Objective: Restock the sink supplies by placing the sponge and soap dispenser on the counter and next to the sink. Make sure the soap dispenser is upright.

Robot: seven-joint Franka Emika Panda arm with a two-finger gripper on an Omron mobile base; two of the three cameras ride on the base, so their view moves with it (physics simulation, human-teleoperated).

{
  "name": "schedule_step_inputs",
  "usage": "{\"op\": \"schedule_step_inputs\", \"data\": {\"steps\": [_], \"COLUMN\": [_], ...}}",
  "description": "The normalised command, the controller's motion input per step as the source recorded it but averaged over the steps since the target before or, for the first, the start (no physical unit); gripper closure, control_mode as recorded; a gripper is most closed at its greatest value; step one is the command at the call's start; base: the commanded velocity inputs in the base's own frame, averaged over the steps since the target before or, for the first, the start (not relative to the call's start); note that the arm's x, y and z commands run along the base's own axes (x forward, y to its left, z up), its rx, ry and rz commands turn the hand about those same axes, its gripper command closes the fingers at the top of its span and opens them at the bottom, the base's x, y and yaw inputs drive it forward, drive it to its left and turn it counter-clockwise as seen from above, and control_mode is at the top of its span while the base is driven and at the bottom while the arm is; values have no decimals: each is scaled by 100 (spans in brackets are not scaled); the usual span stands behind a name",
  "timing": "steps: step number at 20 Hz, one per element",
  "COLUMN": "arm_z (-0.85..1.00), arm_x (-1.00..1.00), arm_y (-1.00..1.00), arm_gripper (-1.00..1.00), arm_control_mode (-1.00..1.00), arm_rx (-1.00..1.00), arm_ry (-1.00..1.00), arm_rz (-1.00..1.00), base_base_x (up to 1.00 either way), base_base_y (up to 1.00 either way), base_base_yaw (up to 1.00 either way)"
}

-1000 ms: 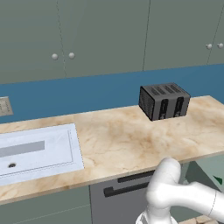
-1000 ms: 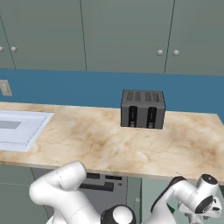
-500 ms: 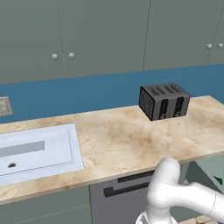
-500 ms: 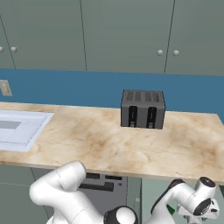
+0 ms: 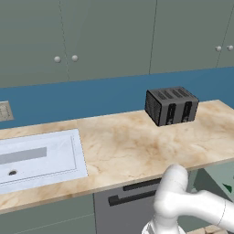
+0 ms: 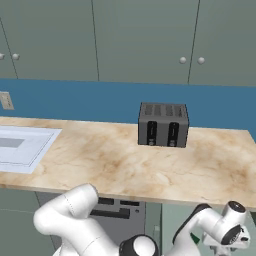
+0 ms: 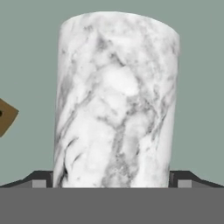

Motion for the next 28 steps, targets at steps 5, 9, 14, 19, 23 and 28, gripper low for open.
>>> {"op": "schedule_step_inputs", "data": {"steps": [5, 9, 14, 19, 23, 28], "arm_z": [58, 100, 100, 100, 100, 99], "arm_x": [-67, -43, -1, 0, 0, 13], "arm_y": [0, 22, 44, 45, 43, 42], "arm_gripper": [100, 100, 100, 100, 100, 100], "arm_control_mode": [-100, -100, -100, -100, -100, -100], "arm_rx": [0, -6, -7, -6, -7, -8], "arm_ry": [-2, -1, 0, 0, 0, 0], "arm_rz": [5, 2, 0, 3, 9, 13], "base_base_x": [0, 0, 0, 0, 0, 0], "base_base_y": [0, 0, 0, 0, 0, 0], "base_base_yaw": [0, 0, 0, 0, 0, 0]}}
